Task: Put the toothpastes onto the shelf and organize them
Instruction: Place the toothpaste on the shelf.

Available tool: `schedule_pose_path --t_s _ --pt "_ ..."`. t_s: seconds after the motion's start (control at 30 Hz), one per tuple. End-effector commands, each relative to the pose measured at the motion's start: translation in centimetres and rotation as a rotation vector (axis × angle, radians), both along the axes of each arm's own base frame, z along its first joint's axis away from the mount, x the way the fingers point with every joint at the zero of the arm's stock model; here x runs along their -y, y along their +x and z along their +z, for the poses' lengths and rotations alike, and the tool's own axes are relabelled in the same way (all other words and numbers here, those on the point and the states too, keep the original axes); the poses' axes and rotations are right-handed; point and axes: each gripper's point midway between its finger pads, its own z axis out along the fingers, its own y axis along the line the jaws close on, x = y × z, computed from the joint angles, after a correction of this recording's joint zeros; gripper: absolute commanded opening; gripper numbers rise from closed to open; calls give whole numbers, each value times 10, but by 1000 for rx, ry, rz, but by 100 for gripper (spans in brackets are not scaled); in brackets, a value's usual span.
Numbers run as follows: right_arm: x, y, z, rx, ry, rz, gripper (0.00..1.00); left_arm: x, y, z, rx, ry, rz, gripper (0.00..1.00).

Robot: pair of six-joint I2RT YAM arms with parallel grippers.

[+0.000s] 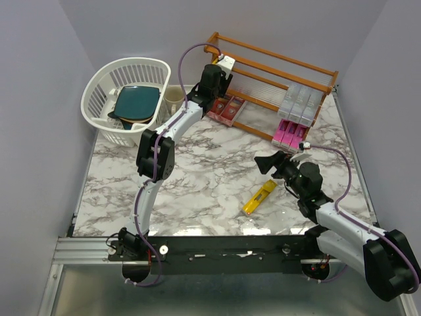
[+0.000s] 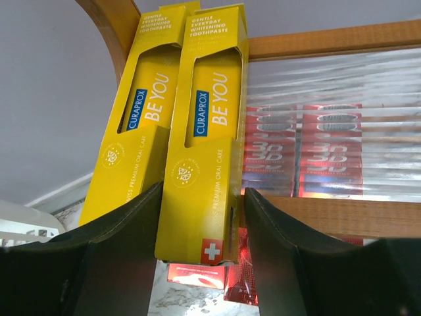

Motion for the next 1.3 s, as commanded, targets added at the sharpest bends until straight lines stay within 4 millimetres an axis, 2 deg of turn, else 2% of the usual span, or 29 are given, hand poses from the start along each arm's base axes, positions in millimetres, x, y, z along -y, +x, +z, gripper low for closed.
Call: schedule_pose_path --t_s 0.0,0.3,0.4,0.53,0.87,1.1,1.17,1.2,1.27 --pt "-5 5 17 40 21 14 99 -21 7 44 118 -16 85 66" --pt "-6 5 16 36 22 20 99 -25 5 56 156 -37 100 67" --pt "-7 5 17 38 21 23 99 -24 3 58 152 -46 91 63" --pt "-7 6 15 32 23 24 99 -24 -1 62 159 -55 84 52" --pt "-8 6 15 29 22 32 99 -26 0 56 165 -64 111 51" --pt "-10 6 15 28 21 38 99 -20 -1 51 172 -97 109 64" --pt "-11 6 14 27 20 43 99 -20 -3 61 198 -119 107 70" --pt "-10 7 14 25 19 40 99 -19 -6 60 194 -122 100 73" --pt "-11 6 13 23 17 46 99 -17 -13 77 215 -154 93 78"
